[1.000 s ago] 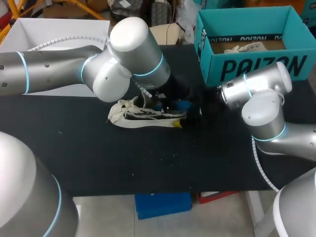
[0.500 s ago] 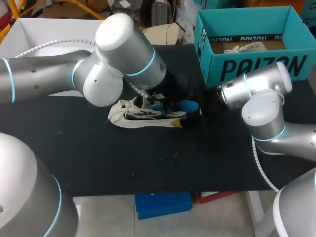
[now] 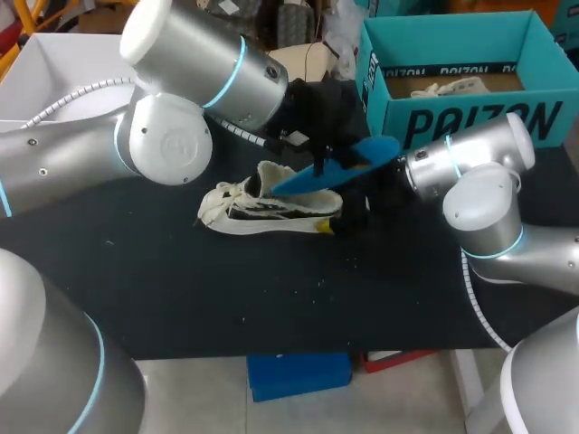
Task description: Take the shoe out of the shoebox, open the shoe tongue, remove and reinsert the insole, then place the shoe into the shoebox
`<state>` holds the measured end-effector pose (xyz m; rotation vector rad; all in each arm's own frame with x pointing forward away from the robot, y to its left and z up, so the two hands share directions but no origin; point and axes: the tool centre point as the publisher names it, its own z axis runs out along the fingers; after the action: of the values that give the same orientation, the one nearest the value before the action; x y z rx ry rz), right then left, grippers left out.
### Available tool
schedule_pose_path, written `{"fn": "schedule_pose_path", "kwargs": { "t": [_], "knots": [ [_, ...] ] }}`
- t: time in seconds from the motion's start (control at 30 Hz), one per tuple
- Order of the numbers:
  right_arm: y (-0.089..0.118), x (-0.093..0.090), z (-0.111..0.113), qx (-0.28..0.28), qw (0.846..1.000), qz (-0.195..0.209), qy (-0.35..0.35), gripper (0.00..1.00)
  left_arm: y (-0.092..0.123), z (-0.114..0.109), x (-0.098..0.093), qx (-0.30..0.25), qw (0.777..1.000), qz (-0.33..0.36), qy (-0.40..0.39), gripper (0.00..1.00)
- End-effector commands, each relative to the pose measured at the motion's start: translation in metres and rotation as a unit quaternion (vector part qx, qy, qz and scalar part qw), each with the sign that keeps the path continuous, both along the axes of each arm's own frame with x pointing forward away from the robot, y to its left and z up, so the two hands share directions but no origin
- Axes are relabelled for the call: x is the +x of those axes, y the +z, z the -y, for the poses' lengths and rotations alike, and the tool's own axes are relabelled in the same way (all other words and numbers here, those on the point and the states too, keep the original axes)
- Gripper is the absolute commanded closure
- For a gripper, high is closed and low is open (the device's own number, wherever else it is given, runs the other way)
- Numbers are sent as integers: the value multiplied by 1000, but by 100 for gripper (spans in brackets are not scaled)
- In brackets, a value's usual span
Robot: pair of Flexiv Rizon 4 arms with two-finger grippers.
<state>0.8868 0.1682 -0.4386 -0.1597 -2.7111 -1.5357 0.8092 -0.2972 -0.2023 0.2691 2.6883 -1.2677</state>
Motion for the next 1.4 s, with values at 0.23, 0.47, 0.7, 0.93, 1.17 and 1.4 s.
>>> {"fn": "schedule_pose_path", "kwargs": {
  "t": [0.23,0.47,0.7,0.93,1.17,1.4],
  "knots": [
    [-4,-1,-2,-1,1000,0,-1,100,75,-6,-29,-62,996,0,-59,100],
    [-4,-1,-2,-1,1000,0,-1,100,75,-6,-29,-62,996,0,-59,100],
    [-4,-1,-2,-1,1000,0,-1,100,75,-6,-29,-62,996,0,-59,100],
    [-4,-1,-2,-1,1000,0,-1,100,89,-17,-42,-125,988,-85,4,100],
    [-4,-1,-2,-1,1000,0,-1,100,132,-25,-58,-205,966,-149,51,100],
    [-4,-1,-2,-1,1000,0,-1,100,173,-20,-77,-278,940,-189,49,100]
  ]
}}
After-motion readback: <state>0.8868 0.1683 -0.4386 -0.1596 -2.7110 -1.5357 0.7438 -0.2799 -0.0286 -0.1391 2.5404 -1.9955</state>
